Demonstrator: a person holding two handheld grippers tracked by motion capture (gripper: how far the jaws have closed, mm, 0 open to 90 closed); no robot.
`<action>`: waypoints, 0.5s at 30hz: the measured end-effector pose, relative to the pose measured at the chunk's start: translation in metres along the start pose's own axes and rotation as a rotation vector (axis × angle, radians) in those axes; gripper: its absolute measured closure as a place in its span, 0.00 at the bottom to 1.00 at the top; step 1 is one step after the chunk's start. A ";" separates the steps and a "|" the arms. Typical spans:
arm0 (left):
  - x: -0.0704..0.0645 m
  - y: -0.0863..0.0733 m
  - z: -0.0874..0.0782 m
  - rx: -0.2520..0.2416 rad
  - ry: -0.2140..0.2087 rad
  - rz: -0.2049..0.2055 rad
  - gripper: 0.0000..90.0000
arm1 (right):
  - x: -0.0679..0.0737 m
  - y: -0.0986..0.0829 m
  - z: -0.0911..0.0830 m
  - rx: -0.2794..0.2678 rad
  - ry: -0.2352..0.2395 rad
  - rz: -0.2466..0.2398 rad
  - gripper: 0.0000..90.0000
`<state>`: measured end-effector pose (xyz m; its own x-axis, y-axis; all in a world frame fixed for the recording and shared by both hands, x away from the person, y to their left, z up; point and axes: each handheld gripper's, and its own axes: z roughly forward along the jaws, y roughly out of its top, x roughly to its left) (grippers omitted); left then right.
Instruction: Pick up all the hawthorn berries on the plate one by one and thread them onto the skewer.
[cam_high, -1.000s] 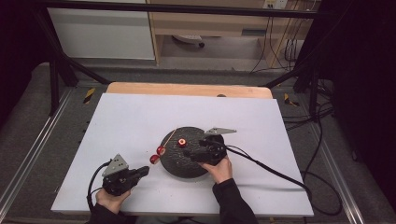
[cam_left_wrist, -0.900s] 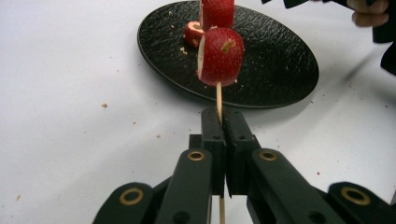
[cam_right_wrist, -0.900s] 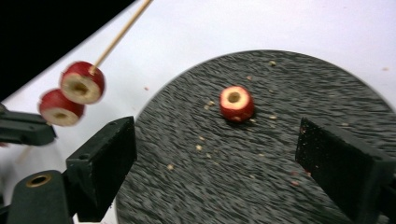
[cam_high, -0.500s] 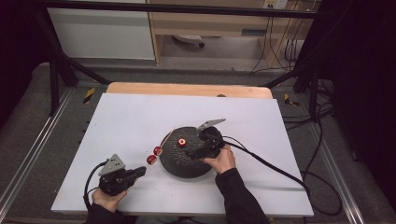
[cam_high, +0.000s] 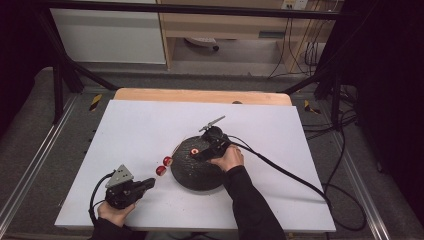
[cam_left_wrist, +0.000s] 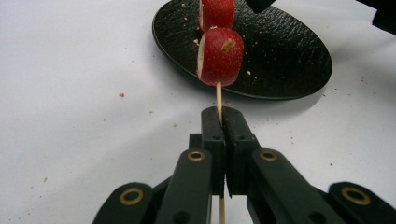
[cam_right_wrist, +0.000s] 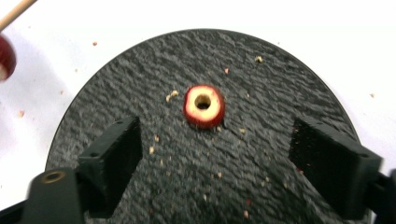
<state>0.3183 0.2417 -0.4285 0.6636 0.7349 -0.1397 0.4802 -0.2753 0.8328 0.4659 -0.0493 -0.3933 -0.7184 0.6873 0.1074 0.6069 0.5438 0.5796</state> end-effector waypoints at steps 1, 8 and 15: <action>0.000 0.000 0.000 0.000 0.000 0.000 0.98 | 0.000 0.000 0.000 0.000 0.000 0.000 0.22; 0.000 0.000 0.000 0.001 -0.001 0.002 0.98 | -0.004 0.012 0.018 0.033 0.038 0.033 0.36; -0.001 0.000 0.000 0.001 -0.003 0.003 0.98 | -0.005 0.020 0.030 0.069 0.045 0.047 0.46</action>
<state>0.3180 0.2410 -0.4284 0.6669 0.7322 -0.1384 0.4783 -0.2782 0.8329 0.4919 -0.0272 -0.4069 -0.7024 0.6913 0.1698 0.6610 0.5449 0.5160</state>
